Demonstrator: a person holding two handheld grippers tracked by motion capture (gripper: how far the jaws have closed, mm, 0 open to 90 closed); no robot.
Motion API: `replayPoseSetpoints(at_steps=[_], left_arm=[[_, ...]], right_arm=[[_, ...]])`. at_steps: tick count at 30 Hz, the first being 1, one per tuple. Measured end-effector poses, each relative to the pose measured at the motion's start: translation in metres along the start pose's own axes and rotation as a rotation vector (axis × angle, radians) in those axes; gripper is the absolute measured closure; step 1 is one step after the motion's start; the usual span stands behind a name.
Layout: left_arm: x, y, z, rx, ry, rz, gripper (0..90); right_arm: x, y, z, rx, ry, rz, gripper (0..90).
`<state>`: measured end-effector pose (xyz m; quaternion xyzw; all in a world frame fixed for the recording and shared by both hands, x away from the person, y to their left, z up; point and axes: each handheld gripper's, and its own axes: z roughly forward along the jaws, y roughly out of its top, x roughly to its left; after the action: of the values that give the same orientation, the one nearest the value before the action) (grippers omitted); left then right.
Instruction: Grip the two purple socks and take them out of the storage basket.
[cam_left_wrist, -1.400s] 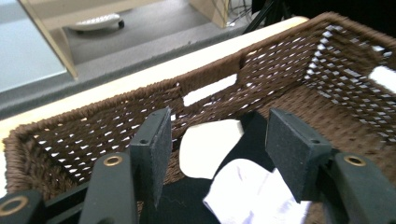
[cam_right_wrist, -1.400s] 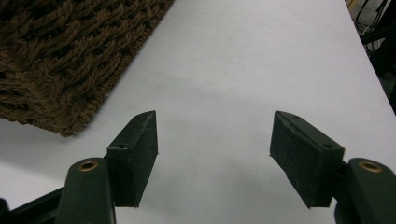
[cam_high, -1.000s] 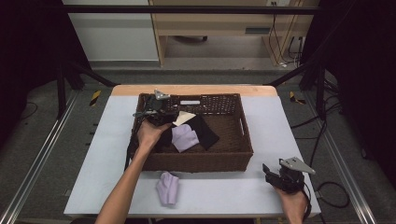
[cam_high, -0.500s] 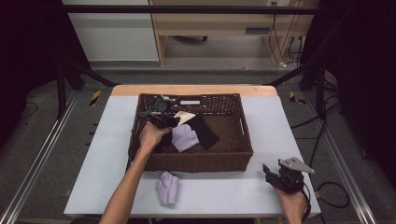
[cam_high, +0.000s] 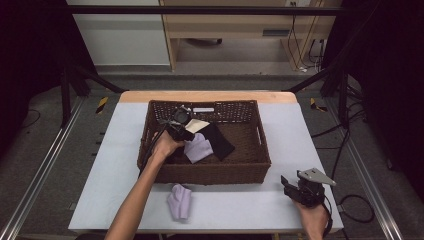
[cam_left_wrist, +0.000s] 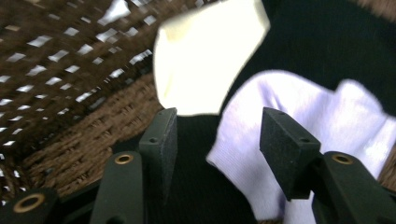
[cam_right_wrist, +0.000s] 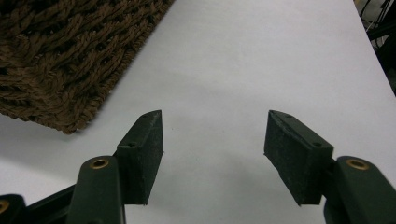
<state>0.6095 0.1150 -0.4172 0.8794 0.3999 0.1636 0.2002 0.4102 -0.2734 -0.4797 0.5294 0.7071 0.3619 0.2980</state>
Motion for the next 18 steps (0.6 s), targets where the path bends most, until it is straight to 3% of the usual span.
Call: replayPoseSetpoints(at_steps=[4,7,11,14,18], left_arm=[[-0.003,0.000,0.006,0.049,-0.006,0.031,47.6],[-0.003,-0.001,0.009,0.071,-0.015,0.025,50.4],[-0.002,-0.001,0.010,0.084,-0.024,0.023,62.8],[-0.001,-0.001,0.012,0.126,-0.021,0.002,75.1],[0.001,-0.002,0.010,0.129,-0.028,-0.026,85.9]], right_arm=[[0.000,0.000,0.000,-0.001,0.001,-0.002,37.7],[0.000,0.000,0.000,0.000,0.002,0.002,37.7],[0.000,0.000,0.000,0.000,0.003,-0.004,38.1],[0.001,0.000,-0.001,0.000,0.004,-0.005,39.0],[0.000,0.000,-0.001,0.000,0.009,-0.007,41.2]])
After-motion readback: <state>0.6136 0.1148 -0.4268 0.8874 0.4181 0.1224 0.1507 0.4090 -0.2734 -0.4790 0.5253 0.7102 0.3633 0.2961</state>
